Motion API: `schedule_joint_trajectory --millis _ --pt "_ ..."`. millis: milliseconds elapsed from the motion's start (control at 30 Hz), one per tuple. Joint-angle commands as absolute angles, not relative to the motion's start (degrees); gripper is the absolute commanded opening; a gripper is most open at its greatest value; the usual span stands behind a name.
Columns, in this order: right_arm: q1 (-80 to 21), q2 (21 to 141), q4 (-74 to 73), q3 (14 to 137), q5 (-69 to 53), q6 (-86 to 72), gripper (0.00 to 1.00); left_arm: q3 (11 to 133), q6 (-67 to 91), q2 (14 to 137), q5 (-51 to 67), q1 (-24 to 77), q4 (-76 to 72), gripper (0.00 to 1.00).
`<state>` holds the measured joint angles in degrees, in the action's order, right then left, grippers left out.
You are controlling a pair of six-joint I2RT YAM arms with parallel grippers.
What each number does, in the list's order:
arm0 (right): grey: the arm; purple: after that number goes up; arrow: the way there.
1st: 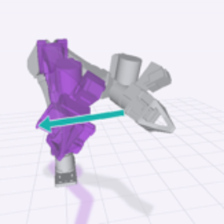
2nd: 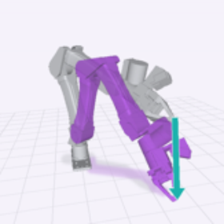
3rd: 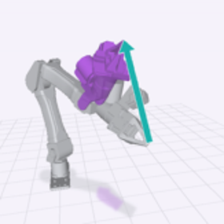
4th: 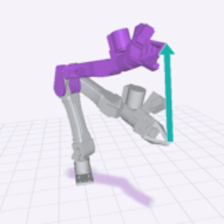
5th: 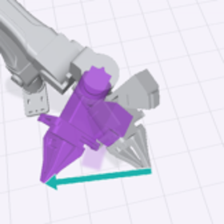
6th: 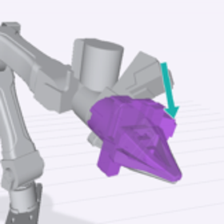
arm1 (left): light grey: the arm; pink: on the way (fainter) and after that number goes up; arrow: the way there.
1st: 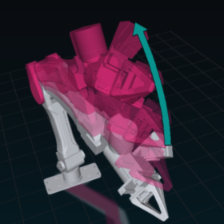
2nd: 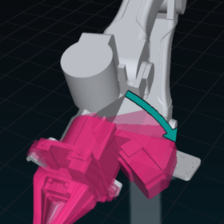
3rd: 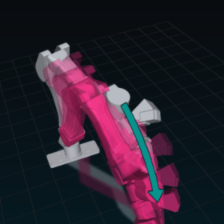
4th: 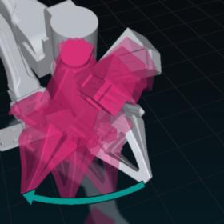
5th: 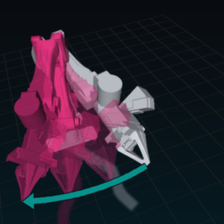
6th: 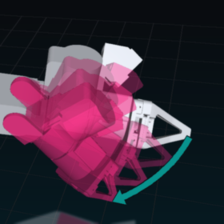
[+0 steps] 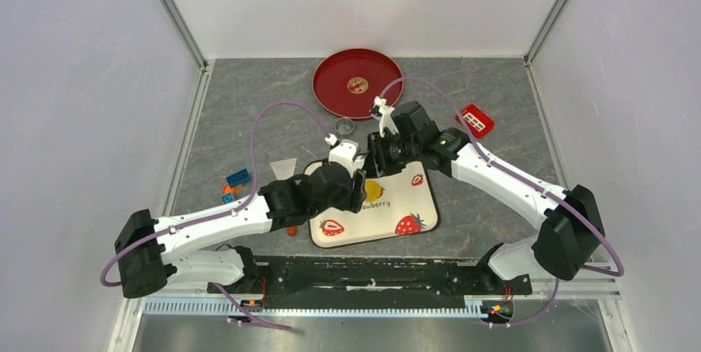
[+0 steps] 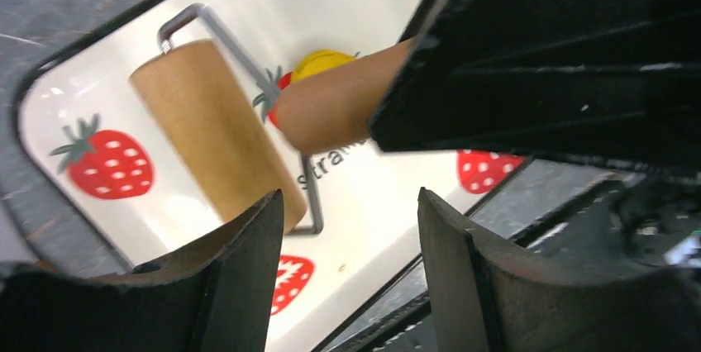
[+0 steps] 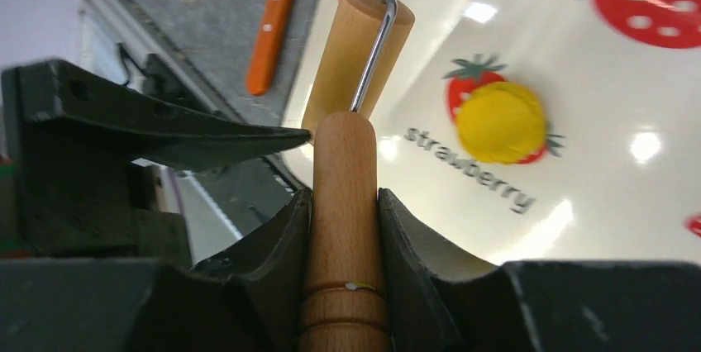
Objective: Roll out the dumpling wrappers from the dough
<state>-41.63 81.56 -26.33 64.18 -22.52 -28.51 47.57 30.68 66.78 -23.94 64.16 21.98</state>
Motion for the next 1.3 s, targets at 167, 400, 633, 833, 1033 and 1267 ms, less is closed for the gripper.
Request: schedule_joint_trajectory --millis 167,400,633,833,1033,1267 --pt "-35.1 77.2 -37.4 70.1 -17.7 -15.6 0.0 32.7 45.0 57.3 14.1 40.6 6.0 0.69" --pt "-33.7 78.1 -45.5 78.2 -14.2 -10.3 0.0 26.6 43.1 57.1 11.5 23.8 22.0 0.67" --pt "-33.7 79.9 -48.7 80.4 -14.5 -8.1 0.0 25.8 41.2 65.9 12.3 23.3 17.9 0.61" --pt "-33.7 82.6 -51.2 81.5 -14.3 -7.2 0.0 28.9 39.0 76.1 15.3 24.6 15.1 0.37" --pt "-33.7 85.7 -52.9 82.7 -12.2 -7.5 0.0 33.3 39.4 80.6 7.9 29.8 19.4 0.06" --pt "-34.0 92.3 -57.8 88.6 -8.3 -4.8 0.0 32.6 40.1 80.1 6.0 30.1 19.9 0.02"
